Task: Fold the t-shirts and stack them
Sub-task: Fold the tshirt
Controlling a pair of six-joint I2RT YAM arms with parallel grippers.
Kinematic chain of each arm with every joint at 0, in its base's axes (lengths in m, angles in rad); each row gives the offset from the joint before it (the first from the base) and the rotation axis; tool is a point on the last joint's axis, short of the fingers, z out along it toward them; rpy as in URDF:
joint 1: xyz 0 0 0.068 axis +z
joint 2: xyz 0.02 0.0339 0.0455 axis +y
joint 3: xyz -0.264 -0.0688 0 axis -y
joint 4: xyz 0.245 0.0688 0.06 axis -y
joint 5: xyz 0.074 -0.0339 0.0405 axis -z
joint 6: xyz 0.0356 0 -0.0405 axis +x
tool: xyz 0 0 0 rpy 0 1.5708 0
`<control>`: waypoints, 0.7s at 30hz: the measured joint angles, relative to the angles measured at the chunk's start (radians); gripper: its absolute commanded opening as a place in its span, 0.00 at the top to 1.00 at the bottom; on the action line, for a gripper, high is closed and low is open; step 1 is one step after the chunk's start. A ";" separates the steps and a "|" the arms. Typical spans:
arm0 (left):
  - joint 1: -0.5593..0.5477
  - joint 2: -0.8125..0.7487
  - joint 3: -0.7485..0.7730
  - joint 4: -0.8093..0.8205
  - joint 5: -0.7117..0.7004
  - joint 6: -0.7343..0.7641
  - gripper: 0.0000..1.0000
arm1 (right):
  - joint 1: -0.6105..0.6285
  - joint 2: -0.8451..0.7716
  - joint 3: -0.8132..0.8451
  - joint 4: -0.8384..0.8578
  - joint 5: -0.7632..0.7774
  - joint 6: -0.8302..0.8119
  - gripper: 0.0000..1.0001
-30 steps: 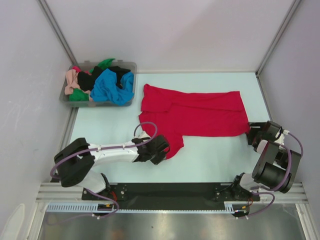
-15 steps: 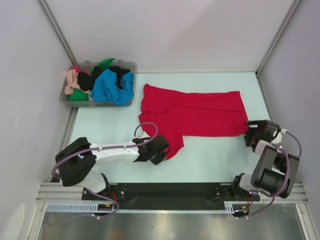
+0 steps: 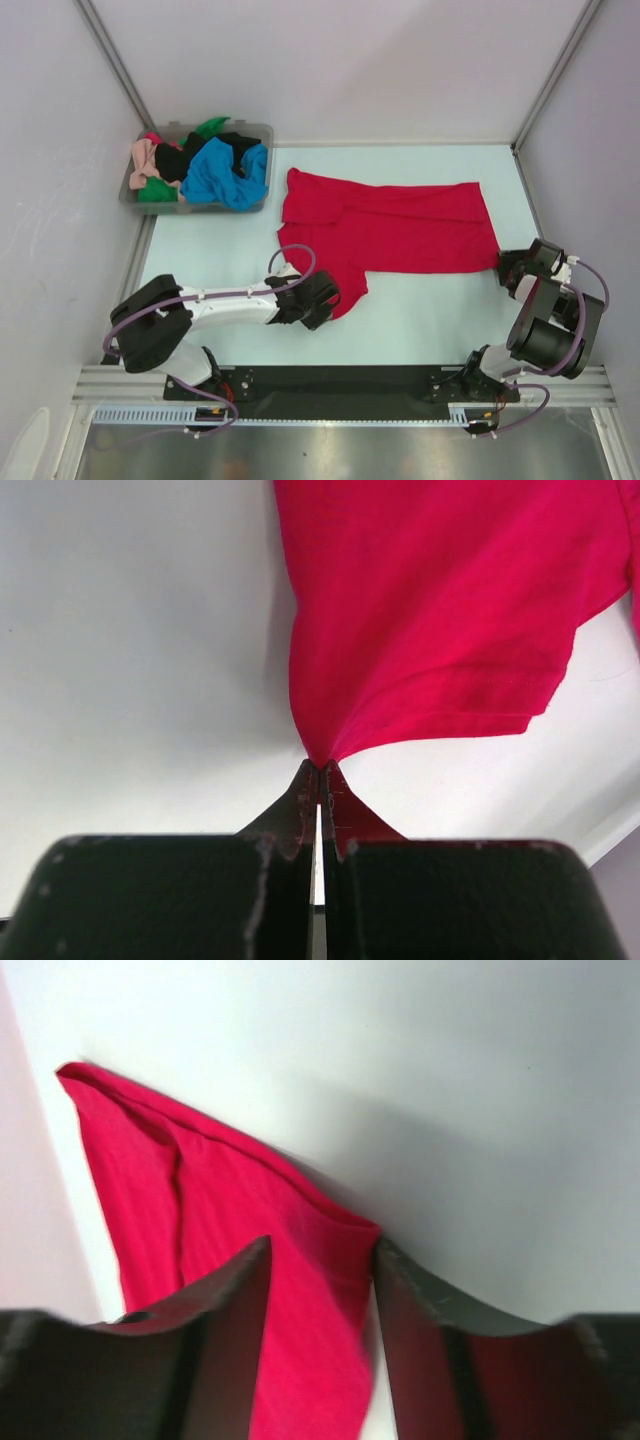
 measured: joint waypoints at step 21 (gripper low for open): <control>0.000 -0.038 0.076 -0.056 -0.086 0.116 1.00 | -0.003 0.046 0.132 -0.186 0.025 -0.301 1.00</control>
